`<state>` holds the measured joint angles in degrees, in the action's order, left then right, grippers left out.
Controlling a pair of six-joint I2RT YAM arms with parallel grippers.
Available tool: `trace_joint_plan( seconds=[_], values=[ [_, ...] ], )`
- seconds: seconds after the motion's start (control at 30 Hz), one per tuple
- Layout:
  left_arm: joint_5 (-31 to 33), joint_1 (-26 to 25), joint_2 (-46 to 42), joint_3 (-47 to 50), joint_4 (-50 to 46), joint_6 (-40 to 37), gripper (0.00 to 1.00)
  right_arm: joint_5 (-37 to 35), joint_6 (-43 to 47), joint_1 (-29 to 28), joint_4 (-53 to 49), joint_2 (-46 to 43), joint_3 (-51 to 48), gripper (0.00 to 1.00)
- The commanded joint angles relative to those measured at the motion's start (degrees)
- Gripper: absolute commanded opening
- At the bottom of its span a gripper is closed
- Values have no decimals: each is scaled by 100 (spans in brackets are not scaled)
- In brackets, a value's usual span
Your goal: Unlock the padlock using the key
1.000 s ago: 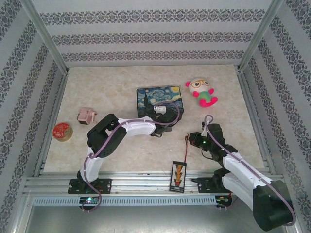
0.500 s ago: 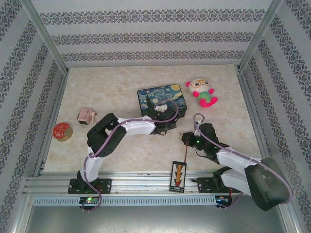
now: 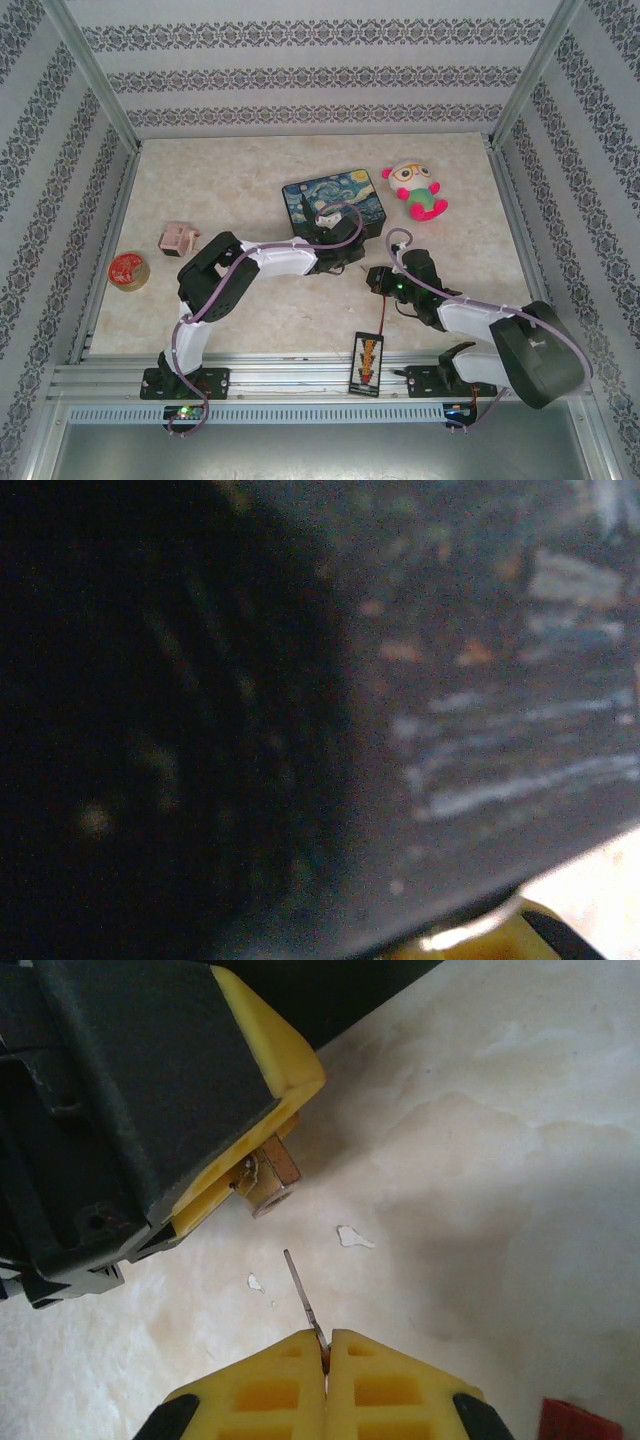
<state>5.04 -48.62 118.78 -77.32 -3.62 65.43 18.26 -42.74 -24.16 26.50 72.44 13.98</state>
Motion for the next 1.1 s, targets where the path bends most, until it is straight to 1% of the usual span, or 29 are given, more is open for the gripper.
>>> trace_joint_plan(
  seconds=[0.0,0.27,0.63,1.07],
  values=[
    [-29,107,-180,83,465,295,21,-35,21,-78,438,133,180,0],
    [-55,129,-202,151,512,330,21,-138,-83,-80,569,355,264,0],
    [-65,160,-241,238,603,377,21,-25,-251,-80,924,725,247,0],
    [-48,193,-277,292,719,473,21,90,-296,-80,934,693,75,0]
  ],
)
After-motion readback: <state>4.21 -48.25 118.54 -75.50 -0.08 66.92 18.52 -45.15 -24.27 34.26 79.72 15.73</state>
